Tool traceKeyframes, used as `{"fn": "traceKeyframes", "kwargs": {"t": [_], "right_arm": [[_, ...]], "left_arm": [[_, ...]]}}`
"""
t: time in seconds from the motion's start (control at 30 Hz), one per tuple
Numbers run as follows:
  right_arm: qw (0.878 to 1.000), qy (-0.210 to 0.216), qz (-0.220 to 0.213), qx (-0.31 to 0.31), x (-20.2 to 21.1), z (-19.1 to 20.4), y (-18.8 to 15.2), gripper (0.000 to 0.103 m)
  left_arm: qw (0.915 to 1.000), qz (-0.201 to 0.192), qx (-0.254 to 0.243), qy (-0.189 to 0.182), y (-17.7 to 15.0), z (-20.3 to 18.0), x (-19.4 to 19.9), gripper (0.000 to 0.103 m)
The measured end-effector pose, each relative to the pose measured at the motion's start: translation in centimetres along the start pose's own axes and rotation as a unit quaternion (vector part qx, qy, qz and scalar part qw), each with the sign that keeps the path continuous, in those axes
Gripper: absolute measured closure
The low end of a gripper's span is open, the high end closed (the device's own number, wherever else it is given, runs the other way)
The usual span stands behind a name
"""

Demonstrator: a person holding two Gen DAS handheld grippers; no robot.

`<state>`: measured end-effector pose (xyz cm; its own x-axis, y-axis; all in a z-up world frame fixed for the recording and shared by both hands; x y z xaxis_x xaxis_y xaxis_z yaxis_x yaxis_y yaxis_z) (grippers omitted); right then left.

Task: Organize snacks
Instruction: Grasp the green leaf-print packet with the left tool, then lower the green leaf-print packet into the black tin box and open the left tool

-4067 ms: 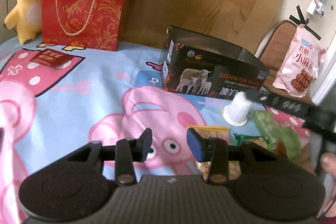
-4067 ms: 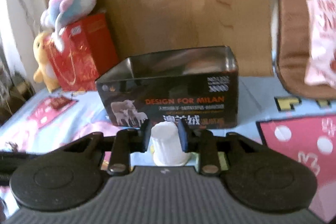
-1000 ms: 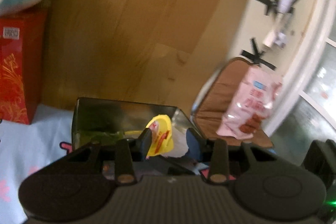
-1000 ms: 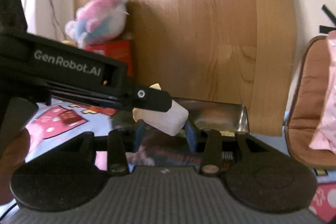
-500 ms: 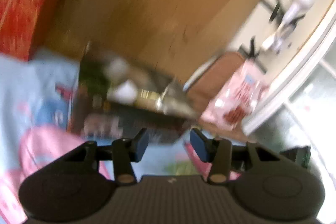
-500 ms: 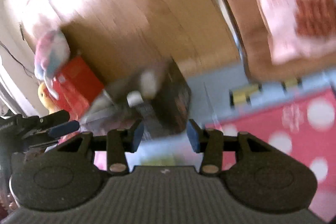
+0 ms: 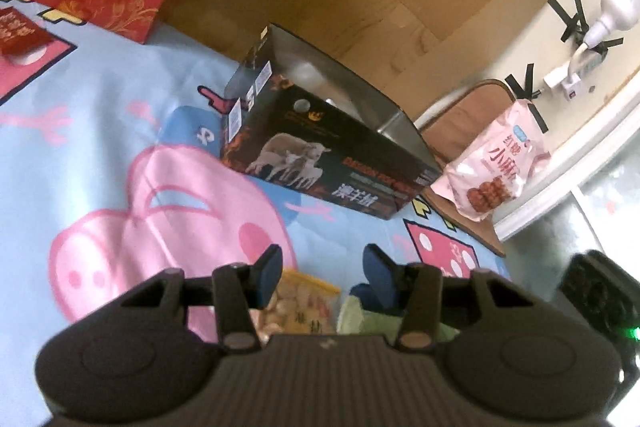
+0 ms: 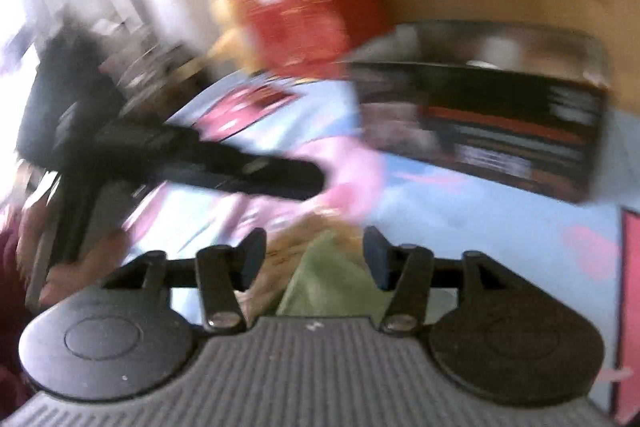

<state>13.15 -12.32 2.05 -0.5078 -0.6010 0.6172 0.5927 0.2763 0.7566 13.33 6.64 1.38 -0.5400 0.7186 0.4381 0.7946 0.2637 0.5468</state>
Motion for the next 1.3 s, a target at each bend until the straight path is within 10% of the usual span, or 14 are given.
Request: {"fn": "traceKeyframes", "kwargs": {"t": [0.2,0.7,0.83,1.3], "right_arm": [[0.995,-0.057,-0.068,-0.046,4.1,0.3,-2.3,0.038],[0.978,-0.204,-0.033,-0.003,2.9,0.6,-5.6,0.035],[0.979,-0.201,-0.037,0.024,2.3,1.4,-5.5,0.050],[0.963,-0.222,-0.151,0.034,4.2,1.8,-0.4,0.052]], "left_arm": [[0.9993,0.020,-0.022,-0.021,-1.5,-1.9,-0.8,0.056],[0.9973,0.048,-0.056,0.002,-4.7,-4.1,-2.7,0.054],[0.9957,0.062,-0.067,0.016,-5.2,-4.2,-3.6,0.061],[0.9947,-0.015,-0.100,-0.015,1.1,-7.0,-0.8,0.061]]}}
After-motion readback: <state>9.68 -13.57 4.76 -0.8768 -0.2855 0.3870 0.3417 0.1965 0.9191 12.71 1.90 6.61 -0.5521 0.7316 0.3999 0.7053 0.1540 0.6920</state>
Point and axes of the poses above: each gripper's, at about its wrist camera, not at the fingertips, and x roughly against the way its jaws point, z to its left, y to its top, the point moved 1 cm from there along -x, roughly the way its jaws point, and after that the axes turned 11 degrees about -y, right-handed, at the moved point
